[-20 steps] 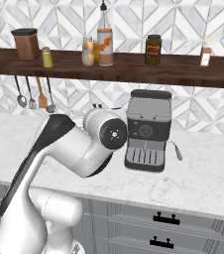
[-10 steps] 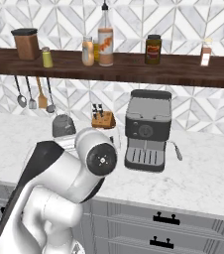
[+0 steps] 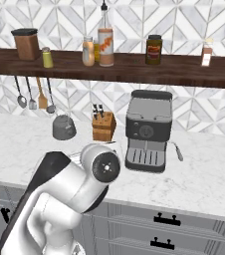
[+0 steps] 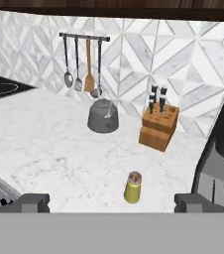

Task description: Put the shaker and condiment bottle from the counter next to their counterparts in the cabinet.

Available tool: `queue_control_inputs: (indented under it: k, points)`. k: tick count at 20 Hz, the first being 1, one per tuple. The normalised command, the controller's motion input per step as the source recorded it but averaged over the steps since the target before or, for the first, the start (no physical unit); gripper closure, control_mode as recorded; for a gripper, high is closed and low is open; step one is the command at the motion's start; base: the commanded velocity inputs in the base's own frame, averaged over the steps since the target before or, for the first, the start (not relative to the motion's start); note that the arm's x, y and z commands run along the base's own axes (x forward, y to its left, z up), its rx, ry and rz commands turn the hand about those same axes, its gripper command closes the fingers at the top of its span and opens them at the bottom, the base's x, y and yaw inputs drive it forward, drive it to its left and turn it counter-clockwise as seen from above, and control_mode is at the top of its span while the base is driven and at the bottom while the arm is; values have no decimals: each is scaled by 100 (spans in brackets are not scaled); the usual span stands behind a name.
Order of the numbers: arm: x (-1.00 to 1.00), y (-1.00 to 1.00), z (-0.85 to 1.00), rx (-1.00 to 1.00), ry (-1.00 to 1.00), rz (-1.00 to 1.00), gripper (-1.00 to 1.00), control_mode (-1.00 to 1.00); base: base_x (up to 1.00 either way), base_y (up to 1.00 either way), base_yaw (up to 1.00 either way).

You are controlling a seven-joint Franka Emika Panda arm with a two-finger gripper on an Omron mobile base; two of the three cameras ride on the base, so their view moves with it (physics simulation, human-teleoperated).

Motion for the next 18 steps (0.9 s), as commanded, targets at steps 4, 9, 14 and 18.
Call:
queue_control_inputs:
  k: [4,9,14,18]
  points:
    - [13,0,-92,-6,-1,15,-100,-100,0,0,0]
    - [30,-1,-60,6,-17,18,-100,-100,0,0,0]
    - [49,0,-39,8,-11,7,-100,-100,0,0,0]
    - [40,0,-39,4,7,0,-100,-100,0,0,0]
